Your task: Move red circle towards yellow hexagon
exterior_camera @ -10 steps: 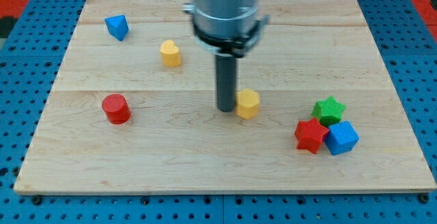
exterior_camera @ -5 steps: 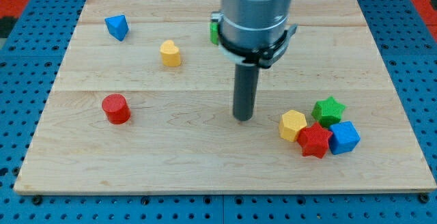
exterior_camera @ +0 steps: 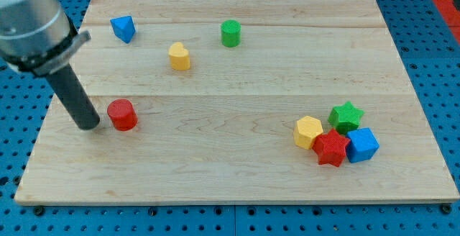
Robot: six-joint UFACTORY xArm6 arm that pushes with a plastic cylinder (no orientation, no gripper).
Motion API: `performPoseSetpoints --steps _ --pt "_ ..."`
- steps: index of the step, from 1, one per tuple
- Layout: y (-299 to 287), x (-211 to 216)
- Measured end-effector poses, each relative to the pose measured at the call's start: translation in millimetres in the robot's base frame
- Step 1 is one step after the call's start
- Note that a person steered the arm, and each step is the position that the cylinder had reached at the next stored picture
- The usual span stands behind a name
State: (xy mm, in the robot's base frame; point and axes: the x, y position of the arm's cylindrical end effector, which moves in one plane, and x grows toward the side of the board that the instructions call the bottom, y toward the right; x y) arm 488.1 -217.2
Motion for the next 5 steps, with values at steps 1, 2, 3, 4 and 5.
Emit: performPoseSetpoints --steps 1,2,3,4,5 --pt "50 -10" --pt "122 -5" --pt "138 10" --pt "145 23" --pt "235 24"
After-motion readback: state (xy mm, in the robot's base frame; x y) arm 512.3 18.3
